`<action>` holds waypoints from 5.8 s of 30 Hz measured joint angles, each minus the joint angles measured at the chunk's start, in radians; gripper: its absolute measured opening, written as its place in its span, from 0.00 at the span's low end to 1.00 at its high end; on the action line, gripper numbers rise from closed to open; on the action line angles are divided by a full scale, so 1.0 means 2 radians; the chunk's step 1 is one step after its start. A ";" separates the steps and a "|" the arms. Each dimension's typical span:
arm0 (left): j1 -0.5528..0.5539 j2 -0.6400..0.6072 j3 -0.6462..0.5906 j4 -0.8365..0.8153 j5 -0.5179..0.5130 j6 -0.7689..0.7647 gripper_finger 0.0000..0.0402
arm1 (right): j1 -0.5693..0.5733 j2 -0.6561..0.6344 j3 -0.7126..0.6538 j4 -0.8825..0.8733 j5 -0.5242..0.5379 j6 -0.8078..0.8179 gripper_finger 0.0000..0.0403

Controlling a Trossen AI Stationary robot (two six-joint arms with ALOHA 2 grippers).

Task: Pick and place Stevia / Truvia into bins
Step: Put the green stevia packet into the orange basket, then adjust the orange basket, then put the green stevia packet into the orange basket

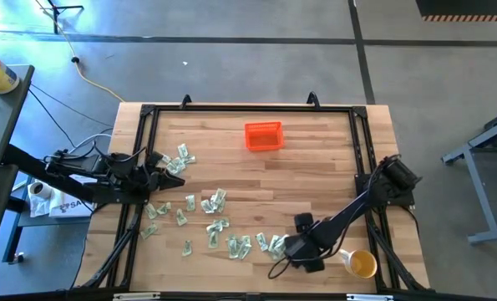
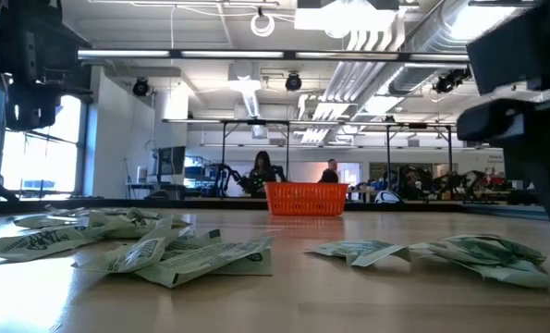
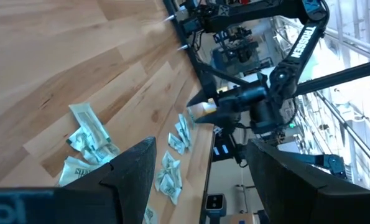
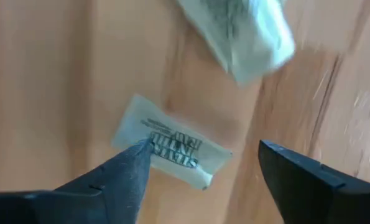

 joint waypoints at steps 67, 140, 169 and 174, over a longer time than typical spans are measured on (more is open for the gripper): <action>0.000 0.000 0.000 0.001 -0.094 -0.036 0.71 | -0.533 -0.019 -0.033 0.256 -0.006 0.046 0.28; 0.000 0.000 0.000 0.000 -0.053 -0.022 0.71 | -0.061 -0.010 -0.032 0.175 -0.043 -0.055 0.46; 0.000 0.000 0.000 0.000 -0.051 -0.021 0.71 | -0.057 -0.011 0.027 0.079 -0.043 0.046 0.10; 0.000 0.000 0.000 0.000 -0.050 -0.021 0.71 | -0.044 -0.011 0.027 0.098 -0.004 0.009 0.32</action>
